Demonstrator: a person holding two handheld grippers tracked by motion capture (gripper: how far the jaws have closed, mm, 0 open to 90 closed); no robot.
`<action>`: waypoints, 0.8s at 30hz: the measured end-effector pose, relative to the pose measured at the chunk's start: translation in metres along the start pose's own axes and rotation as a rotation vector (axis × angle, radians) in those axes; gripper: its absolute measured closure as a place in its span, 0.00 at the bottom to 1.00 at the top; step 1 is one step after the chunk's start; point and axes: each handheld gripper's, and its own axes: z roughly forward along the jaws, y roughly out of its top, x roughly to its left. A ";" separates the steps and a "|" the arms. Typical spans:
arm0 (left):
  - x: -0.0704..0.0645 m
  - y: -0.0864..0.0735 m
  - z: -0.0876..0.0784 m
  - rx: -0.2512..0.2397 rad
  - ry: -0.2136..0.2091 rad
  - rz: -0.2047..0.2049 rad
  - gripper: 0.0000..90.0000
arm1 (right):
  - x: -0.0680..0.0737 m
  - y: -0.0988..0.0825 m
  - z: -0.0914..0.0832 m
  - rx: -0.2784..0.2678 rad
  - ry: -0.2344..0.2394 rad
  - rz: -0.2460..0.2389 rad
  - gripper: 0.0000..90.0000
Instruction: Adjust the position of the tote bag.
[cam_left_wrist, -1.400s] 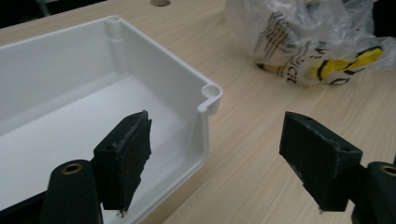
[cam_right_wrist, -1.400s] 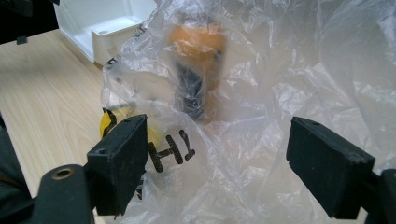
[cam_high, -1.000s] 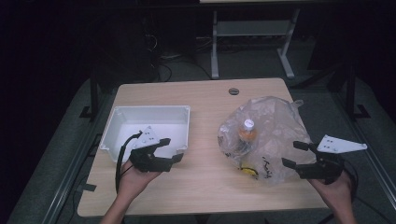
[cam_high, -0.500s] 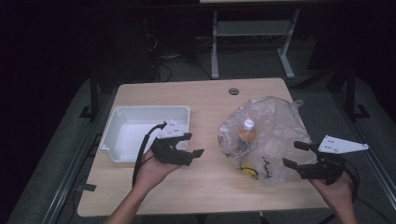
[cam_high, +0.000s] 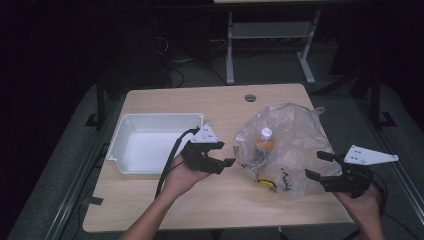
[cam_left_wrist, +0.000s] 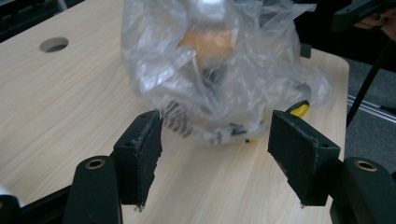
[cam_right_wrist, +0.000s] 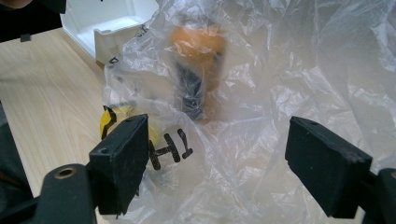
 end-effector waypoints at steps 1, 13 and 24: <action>-0.001 0.002 0.002 -0.004 -0.006 0.004 0.39 | 0.000 0.000 0.000 0.000 -0.001 0.000 0.24; -0.007 0.021 0.026 0.014 -0.039 0.037 0.39 | 0.001 0.003 0.002 0.006 -0.012 -0.012 0.24; -0.008 0.029 0.046 0.052 -0.042 0.047 0.40 | -0.001 0.003 -0.001 0.007 -0.022 -0.015 0.24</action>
